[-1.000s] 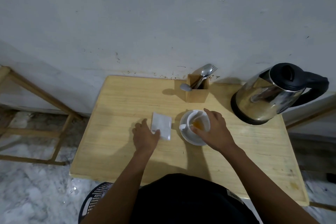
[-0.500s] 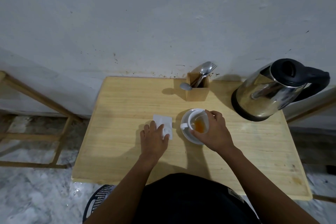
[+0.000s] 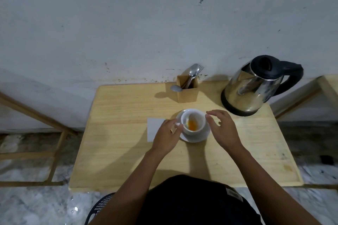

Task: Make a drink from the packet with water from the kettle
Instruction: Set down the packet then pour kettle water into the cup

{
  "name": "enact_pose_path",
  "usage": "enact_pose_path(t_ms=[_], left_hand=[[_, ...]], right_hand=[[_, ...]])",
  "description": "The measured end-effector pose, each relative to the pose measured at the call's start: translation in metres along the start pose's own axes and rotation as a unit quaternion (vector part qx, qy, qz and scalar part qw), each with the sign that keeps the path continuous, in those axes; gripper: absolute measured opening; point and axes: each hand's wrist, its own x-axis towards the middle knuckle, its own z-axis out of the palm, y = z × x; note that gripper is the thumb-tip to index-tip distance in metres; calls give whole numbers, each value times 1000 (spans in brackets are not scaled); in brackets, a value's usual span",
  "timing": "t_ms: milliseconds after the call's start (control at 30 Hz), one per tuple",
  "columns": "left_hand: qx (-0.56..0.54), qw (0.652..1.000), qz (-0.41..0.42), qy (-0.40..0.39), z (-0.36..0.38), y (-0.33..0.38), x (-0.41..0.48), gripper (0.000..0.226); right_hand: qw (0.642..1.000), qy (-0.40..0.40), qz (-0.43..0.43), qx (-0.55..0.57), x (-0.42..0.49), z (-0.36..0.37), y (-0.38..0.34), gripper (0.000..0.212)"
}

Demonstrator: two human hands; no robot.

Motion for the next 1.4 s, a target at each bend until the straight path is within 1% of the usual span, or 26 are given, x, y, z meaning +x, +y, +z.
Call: enact_pose_path(t_ms=[67,233,367,433,500,633,767,900,1000,1167,1300,1400], left_hand=[[-20,1000,-5,0,8,6,2,40],[-57,997,-28,37,21,18,6,29],[-59,994,-56,68,29,22,11,25],[-61,990,-87,93,32,23,15,27],[-51,987,-101,113,35,23,19,28],[-74,979,-126,141,42,25,21,24],[-93,968,-152,178,51,28,19,20],[-85,957,-165,222,62,38,15,23],[-74,951,-165,250,67,43,14,23],[-21,945,-182,270,74,47,16,27],[-35,934,-203,291,81,52,17,27],[-26,931,-205,301,84,54,19,27]], right_hand=[[1000,9,15,21,-3,-12,3,20],[997,50,15,50,-11,-51,4,25],[995,85,6,43,-10,-81,8,25],[995,95,0,35,-5,-95,12,25],[994,103,-7,32,2,-109,16,27],[991,130,-25,15,20,-140,23,26],[989,148,-28,0,44,-167,25,37],[989,142,-6,-40,68,-190,23,56],[989,133,-26,-54,87,-201,23,61],[991,94,-63,-67,120,-218,33,55],[991,13,-97,-86,149,-231,38,45],[994,-52,-82,-49,166,-246,38,38]])
